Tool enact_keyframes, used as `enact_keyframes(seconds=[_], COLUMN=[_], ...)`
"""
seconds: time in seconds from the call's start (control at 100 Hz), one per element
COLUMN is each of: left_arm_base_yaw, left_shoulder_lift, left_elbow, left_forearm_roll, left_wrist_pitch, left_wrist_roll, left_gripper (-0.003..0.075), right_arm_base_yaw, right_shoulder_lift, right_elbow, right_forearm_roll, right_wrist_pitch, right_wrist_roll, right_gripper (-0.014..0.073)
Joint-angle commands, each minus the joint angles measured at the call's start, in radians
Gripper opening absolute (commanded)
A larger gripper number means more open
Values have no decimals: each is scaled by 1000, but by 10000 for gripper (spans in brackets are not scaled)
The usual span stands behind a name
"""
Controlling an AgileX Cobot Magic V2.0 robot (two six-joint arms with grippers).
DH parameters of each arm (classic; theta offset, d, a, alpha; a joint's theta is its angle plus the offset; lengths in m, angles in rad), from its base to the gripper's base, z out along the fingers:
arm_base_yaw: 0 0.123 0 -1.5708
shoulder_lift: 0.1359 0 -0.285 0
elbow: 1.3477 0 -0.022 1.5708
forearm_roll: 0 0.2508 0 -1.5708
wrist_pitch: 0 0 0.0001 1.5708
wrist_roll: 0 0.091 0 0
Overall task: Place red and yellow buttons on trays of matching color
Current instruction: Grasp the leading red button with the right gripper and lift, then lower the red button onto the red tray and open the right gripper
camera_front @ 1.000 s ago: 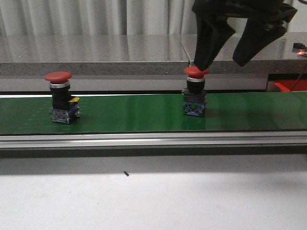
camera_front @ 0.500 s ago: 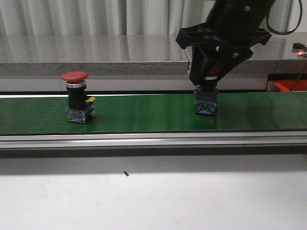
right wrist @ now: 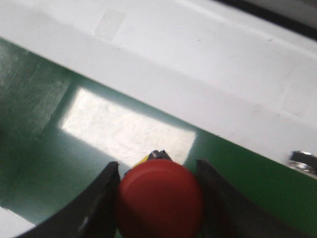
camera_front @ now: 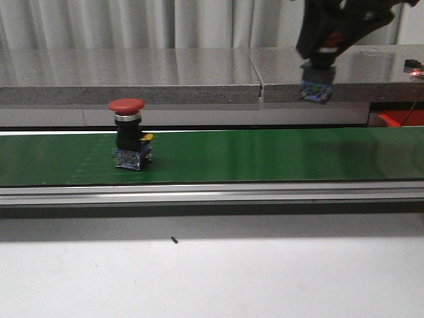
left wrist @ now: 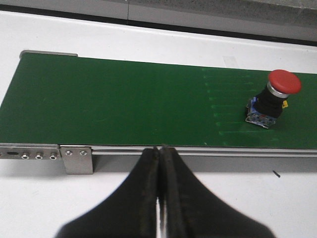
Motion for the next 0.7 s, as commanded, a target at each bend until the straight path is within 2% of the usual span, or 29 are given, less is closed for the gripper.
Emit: enact_keyframes(seconds=[0.0, 0.24, 0.53, 0.69], left_arm_base_yaw=[-6, -6, -6, -6], left_shoulder_lift=[0, 0, 0, 0], left_elbow=[-28, -28, -28, -28], left_forearm_roll=[-5, -5, -5, -5], left_wrist_pitch=[-77, -78, -78, -78], left_wrist_roll=[-10, -10, -10, -10], left_gripper=[-20, -20, -20, -20], right_arm_base_yaw=[-69, -293, -509, -610], right_shoulder_lift=[-88, -127, -122, -69], right_elbow=[-33, -33, -33, -33], right_forearm_roll=[0, 0, 0, 0], right_wrist_pitch=[-37, -47, -168, -179], right_wrist_roll=[3, 2, 2, 1], right_gripper=[143, 143, 143, 143])
